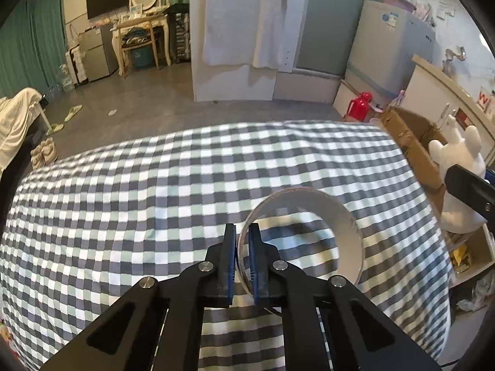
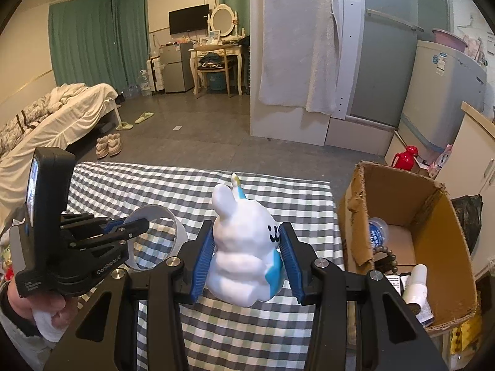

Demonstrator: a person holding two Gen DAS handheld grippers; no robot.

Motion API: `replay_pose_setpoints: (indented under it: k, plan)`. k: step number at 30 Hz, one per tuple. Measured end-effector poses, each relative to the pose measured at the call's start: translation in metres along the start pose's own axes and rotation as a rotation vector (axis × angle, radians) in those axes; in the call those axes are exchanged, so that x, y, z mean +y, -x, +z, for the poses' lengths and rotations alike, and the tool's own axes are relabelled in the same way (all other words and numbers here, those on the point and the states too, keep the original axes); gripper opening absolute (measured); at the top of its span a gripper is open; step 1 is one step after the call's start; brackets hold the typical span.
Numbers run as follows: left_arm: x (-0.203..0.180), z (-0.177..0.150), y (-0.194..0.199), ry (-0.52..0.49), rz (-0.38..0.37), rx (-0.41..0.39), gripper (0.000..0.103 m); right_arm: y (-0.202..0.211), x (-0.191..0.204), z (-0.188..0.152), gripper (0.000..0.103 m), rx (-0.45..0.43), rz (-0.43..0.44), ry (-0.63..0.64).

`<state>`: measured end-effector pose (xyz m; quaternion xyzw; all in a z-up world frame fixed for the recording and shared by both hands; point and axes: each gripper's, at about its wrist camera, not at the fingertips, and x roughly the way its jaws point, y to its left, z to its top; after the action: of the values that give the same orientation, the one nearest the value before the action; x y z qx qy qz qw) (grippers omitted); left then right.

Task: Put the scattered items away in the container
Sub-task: 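Lift the bunny with the right tool while the left tool grasps the white tape roll, then carry the tape roll with the left tool while the right tool carries the bunny to the box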

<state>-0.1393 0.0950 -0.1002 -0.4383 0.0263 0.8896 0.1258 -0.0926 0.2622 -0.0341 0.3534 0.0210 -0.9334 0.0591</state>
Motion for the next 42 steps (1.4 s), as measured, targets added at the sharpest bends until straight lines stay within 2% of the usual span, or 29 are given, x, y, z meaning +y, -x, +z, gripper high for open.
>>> replay_pose_setpoints:
  k: [11,18,29,32,38,42]
  plan:
    - [-0.017,0.013,0.037,-0.009,-0.029,-0.094,0.007,0.032,-0.022,0.004,0.042,-0.061,-0.052,-0.025]
    - [-0.016,0.027,0.073,0.034,-0.043,-0.192,0.007,0.056,-0.033,0.011,0.042,-0.112,-0.097,-0.039]
    - [-0.027,0.039,0.133,0.012,-0.061,-0.351,0.007,0.095,-0.040,0.016,0.042,-0.189,-0.155,-0.059]
    - [-0.033,0.042,0.142,-0.017,-0.076,-0.362,0.007,0.103,-0.046,0.015,0.042,-0.205,-0.175,-0.066]
    - [-0.038,0.045,0.162,-0.014,-0.077,-0.437,0.007,0.117,-0.057,0.012,0.042,-0.227,-0.202,-0.083]
    - [-0.042,0.049,0.158,-0.021,-0.080,-0.433,0.007,0.119,-0.064,0.011,0.042,-0.229,-0.214,-0.091]
